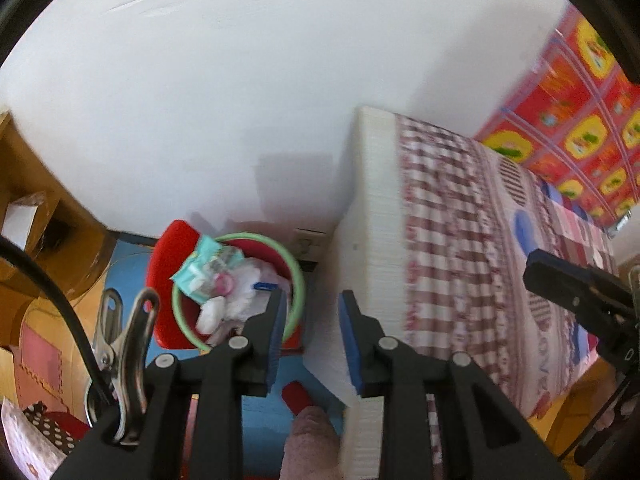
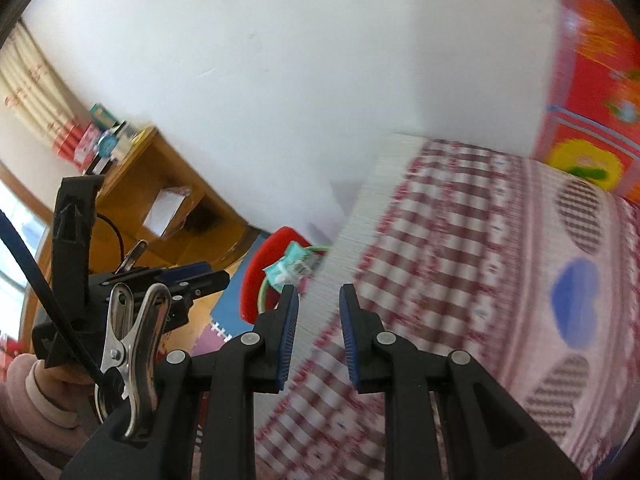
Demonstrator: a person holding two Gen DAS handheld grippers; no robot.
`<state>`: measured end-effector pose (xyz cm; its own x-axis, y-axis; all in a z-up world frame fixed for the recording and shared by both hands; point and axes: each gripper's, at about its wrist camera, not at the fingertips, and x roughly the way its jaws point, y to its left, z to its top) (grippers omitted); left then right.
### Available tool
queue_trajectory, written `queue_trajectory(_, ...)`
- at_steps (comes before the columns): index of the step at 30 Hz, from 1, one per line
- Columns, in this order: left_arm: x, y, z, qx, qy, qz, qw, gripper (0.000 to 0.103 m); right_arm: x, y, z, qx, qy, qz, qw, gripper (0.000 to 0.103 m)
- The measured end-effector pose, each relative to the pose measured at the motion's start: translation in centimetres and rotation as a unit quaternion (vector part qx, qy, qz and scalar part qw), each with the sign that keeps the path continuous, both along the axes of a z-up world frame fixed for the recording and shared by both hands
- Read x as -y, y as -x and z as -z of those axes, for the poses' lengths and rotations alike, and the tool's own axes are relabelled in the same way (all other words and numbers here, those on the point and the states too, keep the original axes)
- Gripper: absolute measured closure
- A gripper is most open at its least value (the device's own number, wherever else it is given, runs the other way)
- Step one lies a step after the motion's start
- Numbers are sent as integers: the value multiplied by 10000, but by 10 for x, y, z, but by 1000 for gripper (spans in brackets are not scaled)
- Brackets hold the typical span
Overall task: Collect trash
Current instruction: 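Move both grippers back from the bin over the bed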
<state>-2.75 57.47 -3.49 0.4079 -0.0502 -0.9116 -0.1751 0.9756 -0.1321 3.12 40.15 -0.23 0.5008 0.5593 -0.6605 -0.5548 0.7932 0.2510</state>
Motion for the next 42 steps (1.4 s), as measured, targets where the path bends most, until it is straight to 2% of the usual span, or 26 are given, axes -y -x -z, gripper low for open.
queue_trajectory(9, 84, -7, -18, 45, -65, 578, 9983, 75, 88, 25, 1, -17, -190, 646, 9977, 81)
queue_trajectory(19, 179, -6, -34, 106, -12, 1134, 9935, 75, 191, 62, 6, 83, -410, 1360, 9898, 81)
queue_trajectory(28, 255, 4, -37, 157, 17, 1409, 9899, 75, 280, 90, 10, 170, -505, 1849, 9813, 81)
queue_trajectory(36, 315, 6, -40, 192, 59, 1626, 9865, 75, 344, 106, 11, 231, -535, 2157, 9747, 81)
queue_trajectory(42, 357, -2, -45, 203, 47, 1980, 9800, 75, 380, 117, 13, 209, -590, 2423, 9682, 81)
